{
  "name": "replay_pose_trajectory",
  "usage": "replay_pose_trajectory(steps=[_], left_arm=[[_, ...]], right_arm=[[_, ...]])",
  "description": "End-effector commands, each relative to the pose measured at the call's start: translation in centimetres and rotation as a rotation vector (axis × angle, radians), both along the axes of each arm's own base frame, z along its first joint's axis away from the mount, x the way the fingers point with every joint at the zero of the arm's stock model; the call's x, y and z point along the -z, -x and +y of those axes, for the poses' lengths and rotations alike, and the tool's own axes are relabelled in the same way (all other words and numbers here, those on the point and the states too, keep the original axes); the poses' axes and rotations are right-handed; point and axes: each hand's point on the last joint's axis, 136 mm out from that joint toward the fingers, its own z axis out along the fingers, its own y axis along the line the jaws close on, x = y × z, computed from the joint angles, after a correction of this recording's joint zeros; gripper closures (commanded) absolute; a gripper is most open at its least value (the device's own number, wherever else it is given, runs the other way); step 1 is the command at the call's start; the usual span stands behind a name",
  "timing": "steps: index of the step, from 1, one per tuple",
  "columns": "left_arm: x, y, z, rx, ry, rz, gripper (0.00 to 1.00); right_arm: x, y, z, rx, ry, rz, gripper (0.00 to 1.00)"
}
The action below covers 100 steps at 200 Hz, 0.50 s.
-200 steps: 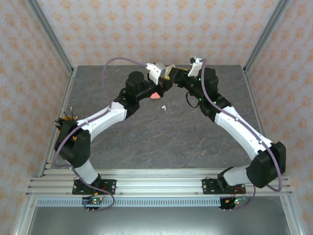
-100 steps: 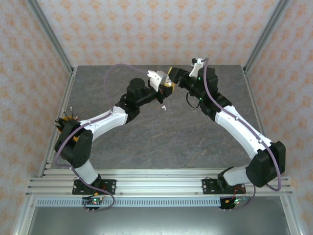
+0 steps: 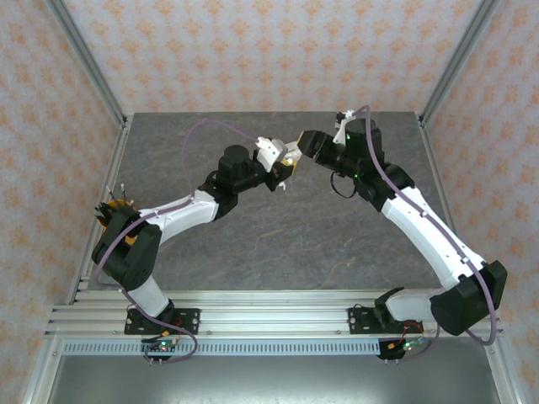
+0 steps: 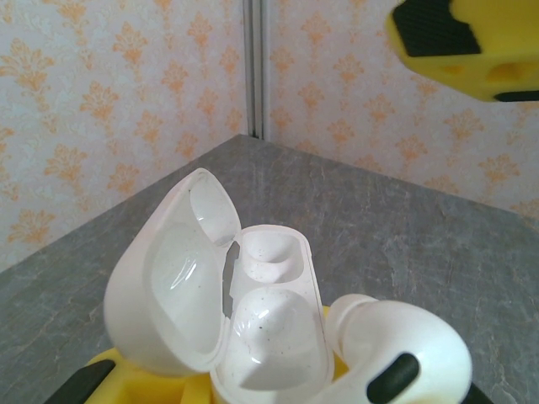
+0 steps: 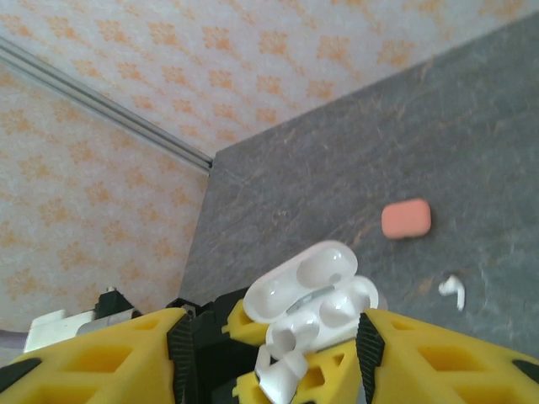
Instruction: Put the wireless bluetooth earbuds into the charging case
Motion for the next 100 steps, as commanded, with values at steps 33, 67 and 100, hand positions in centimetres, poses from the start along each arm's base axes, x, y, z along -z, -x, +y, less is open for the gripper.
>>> replay_pose_trajectory(steps=[33, 67, 100], left_arm=[[-0.8, 0.3, -0.1, 0.014, 0.036, -0.047, 1.00], [-0.1, 0.1, -0.2, 0.011, 0.041, -0.032, 1.00], [0.2, -0.1, -0.3, 0.009, 0.042, -0.027, 1.00]], right_arm=[[2.9, 1.3, 0.5, 0.020, -0.124, 0.212, 0.44], [4.4, 1.0, 1.7, -0.002, -0.175, 0.283, 0.44], [4.9, 0.7, 2.7, -0.028, -0.218, 0.311, 0.45]])
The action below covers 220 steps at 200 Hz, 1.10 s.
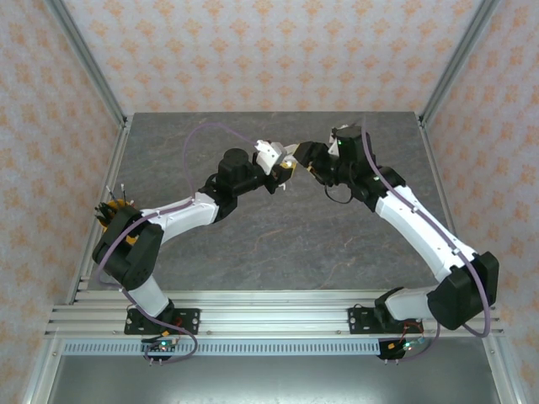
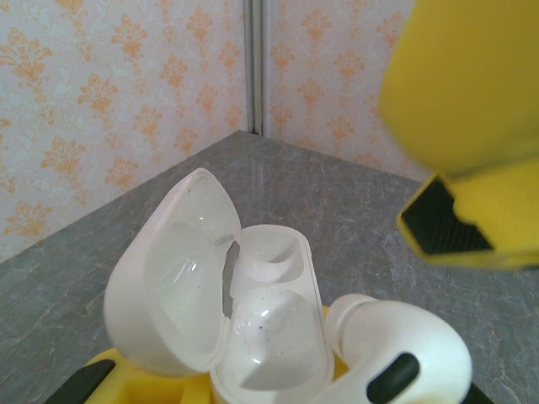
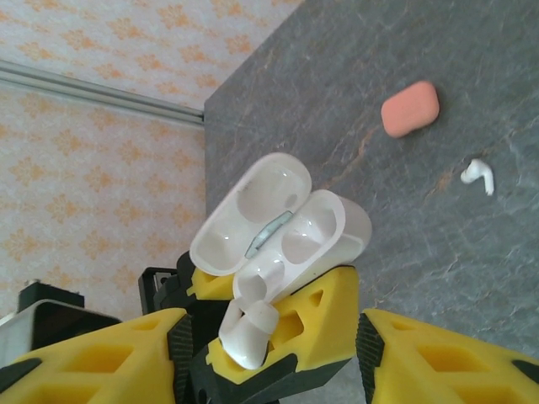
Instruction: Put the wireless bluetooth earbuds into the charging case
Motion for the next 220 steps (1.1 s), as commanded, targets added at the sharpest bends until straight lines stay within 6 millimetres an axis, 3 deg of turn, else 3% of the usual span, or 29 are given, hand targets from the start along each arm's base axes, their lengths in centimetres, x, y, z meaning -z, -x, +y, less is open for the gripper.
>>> replay_pose_trajectory(steps=[1, 73, 220], left_arm=[[-0.4, -0.1, -0.4, 0.011, 0.030, -0.023, 1.00], [0.0, -0.5, -0.6, 0.011, 0.034, -0.013, 1.00], [-1.2, -0.7, -0.7, 0.009, 0.066, -0.033, 1.00]], right_arm=[[-0.1, -0.2, 0.9, -0.018, -0.069, 0.023, 0.45], [0.0, -0.1, 2.1, -0.054, -0.081, 0.035, 0.49], [1.3, -0.5, 3.3, -0.052, -0.113, 0.065, 0.60]])
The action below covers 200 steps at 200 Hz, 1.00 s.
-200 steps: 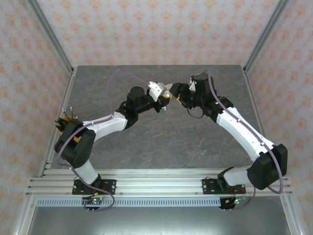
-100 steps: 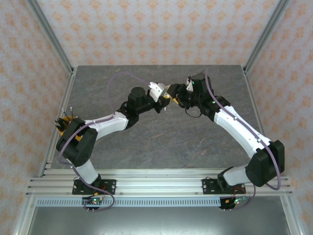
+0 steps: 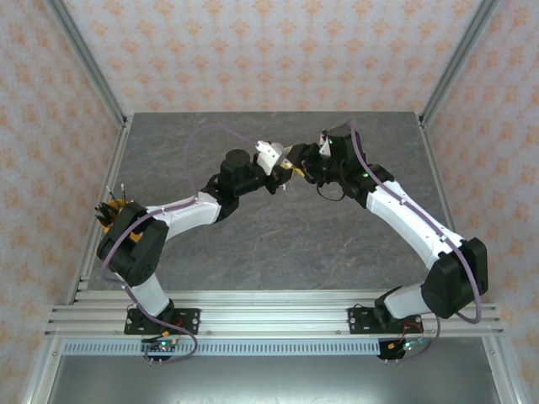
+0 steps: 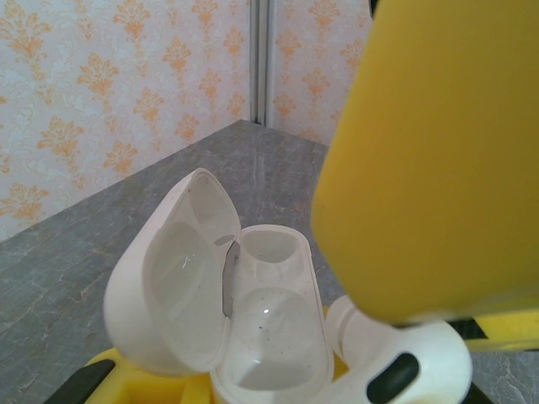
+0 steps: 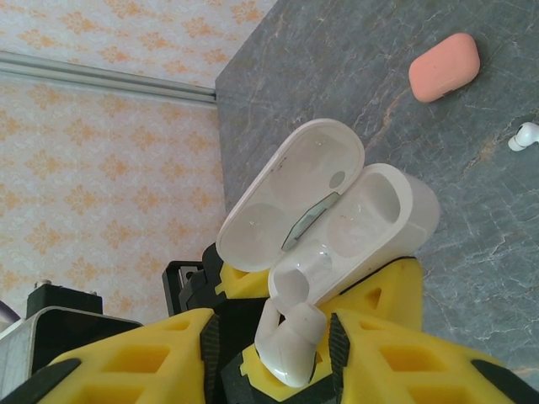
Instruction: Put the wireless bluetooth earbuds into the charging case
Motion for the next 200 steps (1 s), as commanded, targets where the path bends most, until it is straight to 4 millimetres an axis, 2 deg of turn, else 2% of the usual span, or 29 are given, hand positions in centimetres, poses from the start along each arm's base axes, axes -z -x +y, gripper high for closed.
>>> replay_pose_trajectory(steps=[1, 87, 200], left_arm=[[-2.4, -0.2, -0.5, 0.017, 0.061, -0.064, 1.00], [-3.5, -0.2, -0.5, 0.014, 0.082, -0.083, 1.00], [-2.7, -0.2, -0.3, 0.008, -0.014, -0.091, 1.00]], right_arm=[[0.2, 0.2, 1.0, -0.016, -0.036, 0.004, 0.60], [1.0, 0.3, 0.9, -0.005, -0.048, 0.036, 0.64], [2.1, 1.1, 1.2, -0.056, 0.015, 0.089, 0.66]])
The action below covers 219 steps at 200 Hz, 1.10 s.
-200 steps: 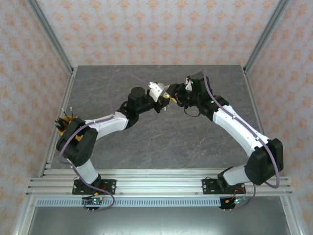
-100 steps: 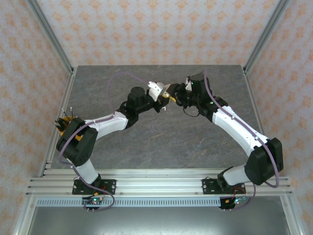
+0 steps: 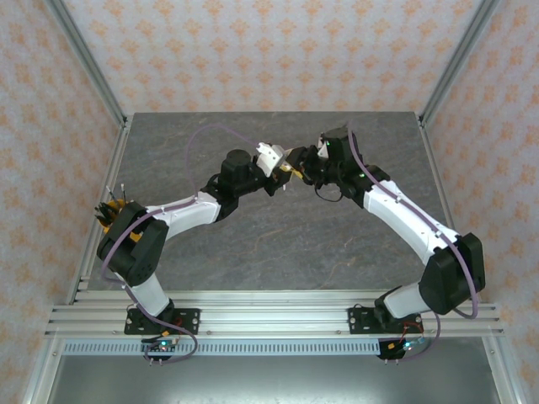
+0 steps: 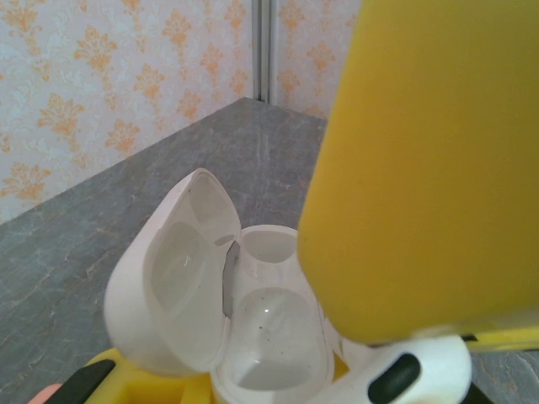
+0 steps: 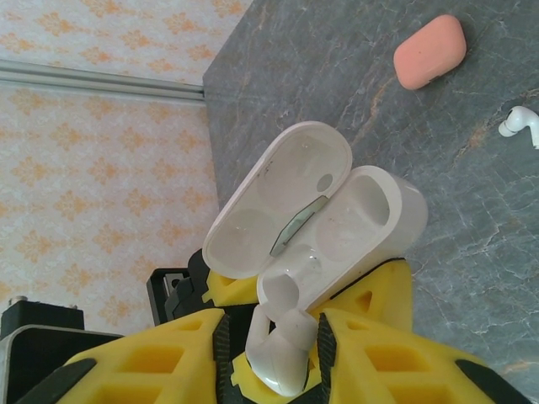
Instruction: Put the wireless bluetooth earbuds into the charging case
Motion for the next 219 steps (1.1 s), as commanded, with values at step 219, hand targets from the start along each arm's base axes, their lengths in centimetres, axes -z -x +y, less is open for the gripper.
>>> replay_pose_trajectory(steps=[219], left_arm=[[-3.1, -0.4, -1.0, 0.028, 0.009, -0.091, 1.00]], right_arm=[[-0.5, 1.9, 0.3, -0.072, 0.114, 0.021, 0.77]])
